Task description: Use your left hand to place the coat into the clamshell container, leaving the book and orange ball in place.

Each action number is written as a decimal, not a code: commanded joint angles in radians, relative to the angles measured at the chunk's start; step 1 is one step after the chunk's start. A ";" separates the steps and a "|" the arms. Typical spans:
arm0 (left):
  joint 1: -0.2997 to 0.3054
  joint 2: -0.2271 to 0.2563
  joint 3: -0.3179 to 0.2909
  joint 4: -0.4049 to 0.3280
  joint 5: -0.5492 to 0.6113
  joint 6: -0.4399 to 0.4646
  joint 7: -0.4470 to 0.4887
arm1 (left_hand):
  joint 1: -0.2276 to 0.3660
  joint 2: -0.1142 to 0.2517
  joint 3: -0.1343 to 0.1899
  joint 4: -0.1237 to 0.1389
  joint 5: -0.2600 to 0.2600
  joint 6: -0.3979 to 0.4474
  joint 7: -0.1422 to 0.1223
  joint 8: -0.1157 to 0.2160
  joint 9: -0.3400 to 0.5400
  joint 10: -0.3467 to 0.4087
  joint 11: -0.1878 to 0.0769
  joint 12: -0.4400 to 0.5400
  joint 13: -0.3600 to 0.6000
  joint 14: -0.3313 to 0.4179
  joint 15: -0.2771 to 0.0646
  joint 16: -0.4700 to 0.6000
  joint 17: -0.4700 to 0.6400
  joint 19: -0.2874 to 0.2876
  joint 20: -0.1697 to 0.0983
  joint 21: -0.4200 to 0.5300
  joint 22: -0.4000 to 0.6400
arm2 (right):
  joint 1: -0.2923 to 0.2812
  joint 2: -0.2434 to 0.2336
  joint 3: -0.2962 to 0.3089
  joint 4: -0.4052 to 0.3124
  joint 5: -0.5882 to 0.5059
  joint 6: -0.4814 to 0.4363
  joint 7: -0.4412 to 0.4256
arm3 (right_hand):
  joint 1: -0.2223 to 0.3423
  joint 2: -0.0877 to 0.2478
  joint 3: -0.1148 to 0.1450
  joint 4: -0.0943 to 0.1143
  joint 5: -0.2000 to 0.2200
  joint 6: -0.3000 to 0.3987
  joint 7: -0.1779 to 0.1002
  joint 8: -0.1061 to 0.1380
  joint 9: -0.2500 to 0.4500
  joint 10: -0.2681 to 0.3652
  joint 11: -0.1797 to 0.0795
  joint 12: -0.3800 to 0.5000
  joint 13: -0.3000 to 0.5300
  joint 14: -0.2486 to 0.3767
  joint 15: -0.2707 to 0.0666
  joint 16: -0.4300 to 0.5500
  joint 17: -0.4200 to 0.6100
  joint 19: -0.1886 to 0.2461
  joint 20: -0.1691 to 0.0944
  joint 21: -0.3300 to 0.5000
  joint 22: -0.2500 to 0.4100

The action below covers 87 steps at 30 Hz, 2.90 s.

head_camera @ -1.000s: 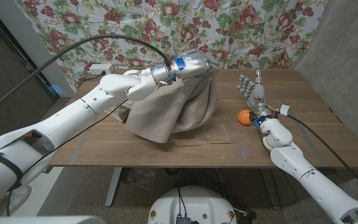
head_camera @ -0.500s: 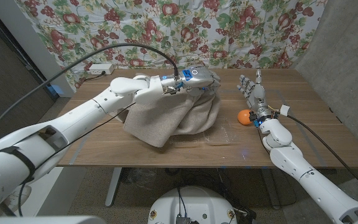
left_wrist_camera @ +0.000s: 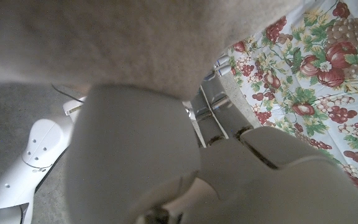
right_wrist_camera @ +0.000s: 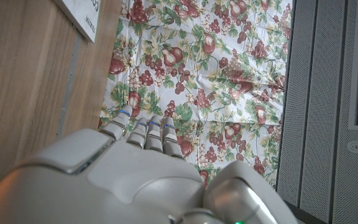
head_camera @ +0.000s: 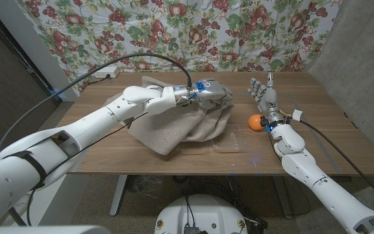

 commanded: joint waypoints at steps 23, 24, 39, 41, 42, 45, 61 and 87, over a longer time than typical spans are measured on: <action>-0.004 -0.075 0.075 0.104 -0.049 0.011 -0.005 | 0.005 0.111 -0.009 0.000 -0.103 -0.022 -0.013 -0.103 -0.147 -0.014 -0.029 -0.075 -0.122 0.077 -0.100 -0.111 -0.180 0.026 -0.180 -0.084 -0.072 | -0.004 0.008 0.001 0.007 0.006 0.017 0.008 | 0.004 0.005 0.008 0.002 -0.004 0.007 -0.001 -0.001 0.003 0.012 -0.001 0.006 0.004 0.004 -0.005 0.006 0.004 0.004 0.007 0.004 0.004; -0.002 -0.072 0.074 0.099 -0.045 0.015 -0.001 | 0.002 0.112 -0.020 0.000 -0.122 -0.024 -0.016 -0.117 -0.168 -0.027 -0.027 -0.095 -0.143 0.075 -0.124 -0.134 -0.202 -0.002 -0.168 -0.093 -0.076 | -0.003 0.008 0.001 0.007 0.006 0.017 0.008 | 0.004 0.005 0.008 0.002 -0.004 0.007 0.000 -0.001 0.003 0.012 -0.001 0.006 0.004 0.004 -0.005 0.006 0.004 0.004 0.007 0.004 0.004; 0.063 -0.021 -0.015 -0.039 -0.051 0.125 0.096 | -0.265 0.082 0.097 0.006 -0.271 -0.050 -0.093 -0.310 -0.437 -0.089 -0.048 -0.384 -0.431 0.024 -0.166 -0.629 -0.423 -0.197 -0.037 -0.188 -0.400 | 0.005 0.010 -0.007 0.013 0.007 0.014 0.020 | 0.004 0.005 0.008 0.002 -0.005 0.007 -0.001 -0.001 0.003 0.012 -0.001 0.005 0.004 0.005 -0.005 0.006 0.004 0.004 0.007 0.004 0.004; 0.076 -0.015 -0.030 -0.060 -0.063 0.134 0.101 | -0.282 0.074 0.104 0.006 -0.283 -0.054 -0.096 -0.319 -0.446 -0.096 -0.047 -0.400 -0.443 0.024 -0.165 -0.643 -0.430 -0.195 -0.036 -0.190 -0.416 | 0.004 0.010 -0.007 0.011 0.006 0.013 0.019 | 0.003 0.005 0.008 0.002 -0.005 0.007 -0.001 -0.001 0.003 0.012 -0.001 0.005 0.004 0.005 -0.005 0.006 0.004 0.004 0.007 0.004 0.004; 0.083 -0.012 -0.037 -0.071 -0.069 0.139 0.104 | -0.285 0.074 0.106 0.007 -0.285 -0.057 -0.097 -0.321 -0.448 -0.095 -0.048 -0.403 -0.446 0.025 -0.166 -0.645 -0.431 -0.195 -0.037 -0.190 -0.419 | 0.003 0.010 -0.008 0.010 0.006 0.013 0.019 | 0.003 0.005 0.008 0.002 -0.005 0.007 -0.001 -0.001 0.003 0.012 -0.001 0.005 0.004 0.005 -0.005 0.006 0.004 0.004 0.007 0.004 0.004; 0.101 -0.003 -0.055 -0.097 -0.067 0.151 0.125 | -0.298 0.069 0.115 0.007 -0.296 -0.065 -0.107 -0.332 -0.456 -0.101 -0.048 -0.419 -0.456 0.021 -0.165 -0.659 -0.437 -0.200 -0.035 -0.194 -0.431 | 0.003 0.009 -0.009 0.008 0.005 0.010 0.019 | 0.003 0.005 0.008 0.002 -0.005 0.008 -0.001 -0.001 0.003 0.012 -0.001 0.006 0.004 0.006 -0.004 0.006 0.004 0.004 0.007 0.004 0.004; 0.179 0.019 -0.130 -0.185 -0.065 0.237 0.193 | -0.343 0.062 0.151 0.003 -0.335 -0.065 -0.113 -0.346 -0.464 -0.092 -0.049 -0.459 -0.481 0.002 -0.164 -0.715 -0.464 -0.212 -0.031 -0.199 -0.457 | 0.020 0.001 -0.022 0.008 0.003 -0.013 0.035 | 0.002 0.006 0.009 0.003 -0.006 0.008 -0.002 -0.001 0.003 0.013 -0.001 0.006 0.004 0.005 -0.004 0.006 0.004 0.004 0.007 0.004 0.005; 0.372 0.099 -0.255 -0.388 -0.026 0.520 0.227 | -0.418 0.034 0.177 0.009 -0.353 -0.089 -0.145 -0.390 -0.485 -0.146 -0.047 -0.537 -0.518 -0.041 -0.160 -0.780 -0.502 -0.253 -0.013 -0.211 -0.461 | 0.029 -0.028 -0.034 -0.025 0.002 -0.064 0.050 | 0.001 0.007 0.010 0.003 -0.007 0.009 -0.002 -0.001 0.003 0.013 0.001 0.005 0.004 0.005 -0.005 0.005 0.004 0.003 0.007 0.003 0.005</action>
